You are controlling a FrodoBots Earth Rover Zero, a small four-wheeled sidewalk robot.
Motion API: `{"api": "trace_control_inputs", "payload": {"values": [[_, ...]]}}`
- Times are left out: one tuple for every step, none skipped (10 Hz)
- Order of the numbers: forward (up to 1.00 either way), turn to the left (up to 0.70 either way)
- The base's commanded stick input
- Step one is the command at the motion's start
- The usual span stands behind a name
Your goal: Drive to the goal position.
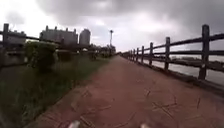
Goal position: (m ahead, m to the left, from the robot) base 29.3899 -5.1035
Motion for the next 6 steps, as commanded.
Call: {"api": "trace_control_inputs", "payload": {"values": [[0.70, 0.00], [0.70, 0.00], [0.70, 0.00], [0.70, 0.00], [0.70, 0.00], [0.70, 0.00]]}}
